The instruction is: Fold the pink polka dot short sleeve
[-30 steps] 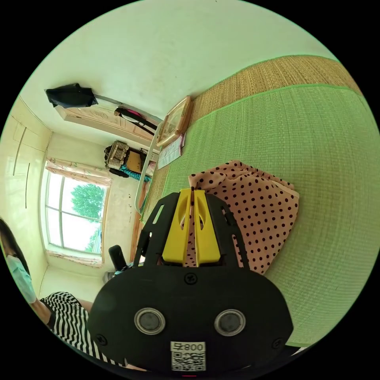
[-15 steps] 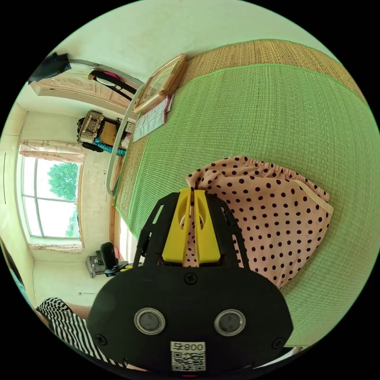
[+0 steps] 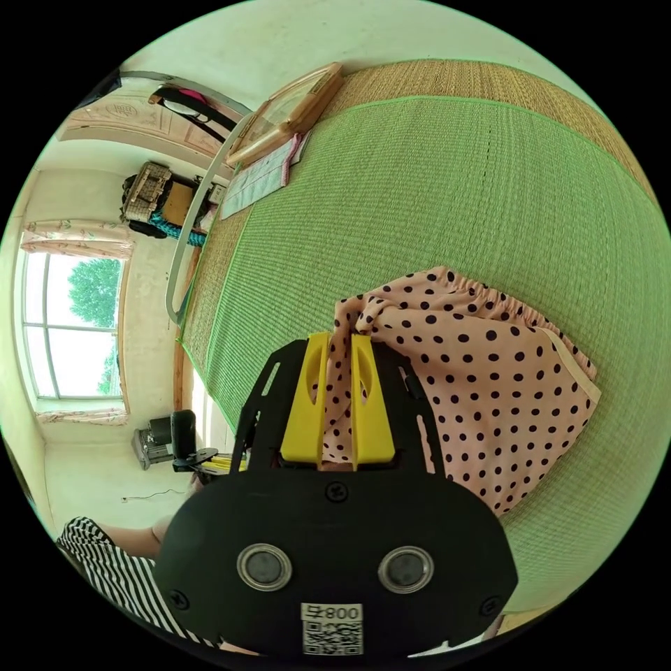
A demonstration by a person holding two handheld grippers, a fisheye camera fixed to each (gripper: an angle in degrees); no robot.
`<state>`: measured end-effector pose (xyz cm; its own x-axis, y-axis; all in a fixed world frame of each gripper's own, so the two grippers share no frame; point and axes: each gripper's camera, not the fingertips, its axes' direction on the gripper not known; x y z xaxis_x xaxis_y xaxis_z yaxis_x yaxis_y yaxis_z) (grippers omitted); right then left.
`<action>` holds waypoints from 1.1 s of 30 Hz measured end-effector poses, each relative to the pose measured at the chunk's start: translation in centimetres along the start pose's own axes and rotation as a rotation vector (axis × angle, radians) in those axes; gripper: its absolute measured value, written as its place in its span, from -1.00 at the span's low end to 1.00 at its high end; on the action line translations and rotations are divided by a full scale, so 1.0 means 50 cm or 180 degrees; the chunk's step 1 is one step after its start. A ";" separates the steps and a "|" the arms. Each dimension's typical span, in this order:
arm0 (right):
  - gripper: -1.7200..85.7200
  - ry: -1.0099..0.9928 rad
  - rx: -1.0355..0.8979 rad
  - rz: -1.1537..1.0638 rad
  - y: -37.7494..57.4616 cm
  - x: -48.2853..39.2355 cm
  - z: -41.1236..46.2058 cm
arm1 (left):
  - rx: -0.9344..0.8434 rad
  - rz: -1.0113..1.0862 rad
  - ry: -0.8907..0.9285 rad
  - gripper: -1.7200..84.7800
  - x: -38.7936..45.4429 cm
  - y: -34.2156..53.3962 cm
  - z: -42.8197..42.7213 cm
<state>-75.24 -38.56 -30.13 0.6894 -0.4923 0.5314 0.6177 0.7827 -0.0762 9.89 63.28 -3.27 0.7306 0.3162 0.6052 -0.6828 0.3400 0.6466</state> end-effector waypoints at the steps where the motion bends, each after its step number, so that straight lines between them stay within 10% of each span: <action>1: -0.81 -0.0006 -0.0003 -0.0016 -0.001 -0.005 0.000 | -0.0014 -0.0008 0.0021 -0.92 -0.011 0.005 0.001; 17: -0.78 -0.0218 -0.0393 -0.0742 0.193 -0.227 0.012 | 0.0193 0.0229 -0.0167 -0.88 0.003 0.110 -0.028; 33: -0.74 0.1090 -0.0783 -0.1351 0.401 -0.460 0.120 | -0.0147 0.0768 -0.1188 -0.93 0.177 0.101 0.081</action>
<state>-80.98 -9.29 -38.81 0.4206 -0.8695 0.2589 0.9072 0.3997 -0.1314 12.90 64.19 7.22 0.4940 0.0528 0.8679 -0.8267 0.3377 0.4500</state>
